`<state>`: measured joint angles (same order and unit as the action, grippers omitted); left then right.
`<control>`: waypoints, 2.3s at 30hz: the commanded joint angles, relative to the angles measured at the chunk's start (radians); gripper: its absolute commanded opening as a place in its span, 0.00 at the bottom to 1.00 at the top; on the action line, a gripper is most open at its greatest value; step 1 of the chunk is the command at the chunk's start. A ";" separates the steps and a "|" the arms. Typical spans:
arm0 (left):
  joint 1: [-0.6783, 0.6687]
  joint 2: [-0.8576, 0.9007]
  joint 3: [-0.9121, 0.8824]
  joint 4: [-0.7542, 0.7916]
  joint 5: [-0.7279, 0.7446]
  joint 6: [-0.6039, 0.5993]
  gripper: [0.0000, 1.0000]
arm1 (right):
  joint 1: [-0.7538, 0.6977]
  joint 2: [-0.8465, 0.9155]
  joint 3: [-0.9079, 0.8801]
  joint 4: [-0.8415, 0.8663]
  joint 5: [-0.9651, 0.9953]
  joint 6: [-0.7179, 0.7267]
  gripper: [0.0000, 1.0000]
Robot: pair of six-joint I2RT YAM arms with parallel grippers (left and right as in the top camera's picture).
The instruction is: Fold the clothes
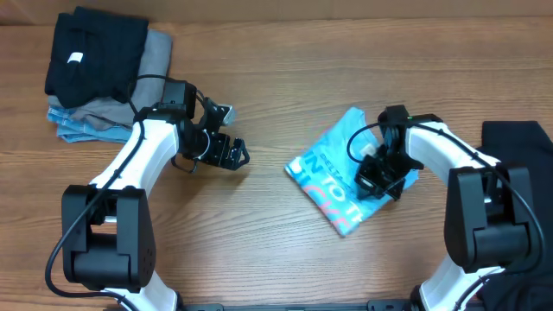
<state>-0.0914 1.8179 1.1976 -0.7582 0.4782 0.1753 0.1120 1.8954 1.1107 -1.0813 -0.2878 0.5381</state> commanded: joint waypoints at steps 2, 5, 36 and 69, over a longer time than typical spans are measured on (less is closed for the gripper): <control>-0.004 0.000 0.019 0.002 0.022 -0.019 0.98 | -0.074 0.002 -0.011 -0.020 0.164 -0.047 0.04; -0.004 0.000 0.019 -0.003 0.022 -0.019 0.98 | -0.105 -0.071 0.042 -0.034 -0.034 -0.235 0.13; -0.465 0.227 0.019 0.491 0.151 -0.356 0.07 | -0.168 -0.266 0.226 -0.043 -0.238 -0.163 0.26; -0.236 -0.084 0.037 -0.018 -0.097 -0.352 0.53 | 0.061 -0.264 -0.148 0.103 -0.116 -0.021 0.13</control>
<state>-0.3237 1.7191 1.2373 -0.7822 0.3878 -0.2504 0.1738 1.6306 1.0744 -1.0321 -0.4320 0.4160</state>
